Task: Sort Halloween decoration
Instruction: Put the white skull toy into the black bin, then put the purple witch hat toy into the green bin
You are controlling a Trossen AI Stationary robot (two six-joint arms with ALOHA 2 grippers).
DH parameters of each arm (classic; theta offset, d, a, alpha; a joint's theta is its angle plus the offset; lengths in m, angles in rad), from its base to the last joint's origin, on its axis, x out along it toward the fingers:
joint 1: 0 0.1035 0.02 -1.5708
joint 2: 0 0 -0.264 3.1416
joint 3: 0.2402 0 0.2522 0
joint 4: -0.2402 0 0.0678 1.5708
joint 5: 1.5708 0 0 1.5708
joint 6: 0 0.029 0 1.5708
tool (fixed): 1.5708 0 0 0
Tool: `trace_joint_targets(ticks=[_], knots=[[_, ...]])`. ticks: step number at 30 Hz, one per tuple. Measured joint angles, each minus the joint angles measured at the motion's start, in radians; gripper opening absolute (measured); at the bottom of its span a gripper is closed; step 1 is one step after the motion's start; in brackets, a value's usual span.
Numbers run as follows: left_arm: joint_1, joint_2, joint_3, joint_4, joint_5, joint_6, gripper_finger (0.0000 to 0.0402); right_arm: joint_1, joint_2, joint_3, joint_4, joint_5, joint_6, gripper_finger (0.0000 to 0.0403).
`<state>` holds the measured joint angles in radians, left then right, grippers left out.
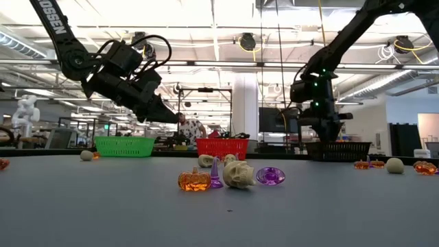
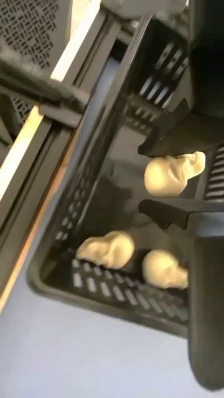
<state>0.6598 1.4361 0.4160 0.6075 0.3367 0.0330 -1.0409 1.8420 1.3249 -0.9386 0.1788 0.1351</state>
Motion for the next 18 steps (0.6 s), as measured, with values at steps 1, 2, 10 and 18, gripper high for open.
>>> trace_joint_targets(ticks=[1,2,10,18], knots=[[0.0,0.0,0.0,0.0,0.0,0.0,0.0076,0.0,0.0,-0.008,0.012,0.0,0.001,0.0099],[0.0,0.0,0.0,0.0,0.0,0.0,0.0077,0.0,0.0,-0.013,0.022,0.0,0.002,0.0104],[0.0,0.0,0.0,0.0,0.0,0.0,0.0077,-0.005,0.001,-0.023,0.067,-0.001,0.003,0.0166],[0.0,0.0,0.0,0.004,0.0,-0.001,0.0076,0.006,-0.036,0.024,0.038,0.054,-0.044,0.0149]])
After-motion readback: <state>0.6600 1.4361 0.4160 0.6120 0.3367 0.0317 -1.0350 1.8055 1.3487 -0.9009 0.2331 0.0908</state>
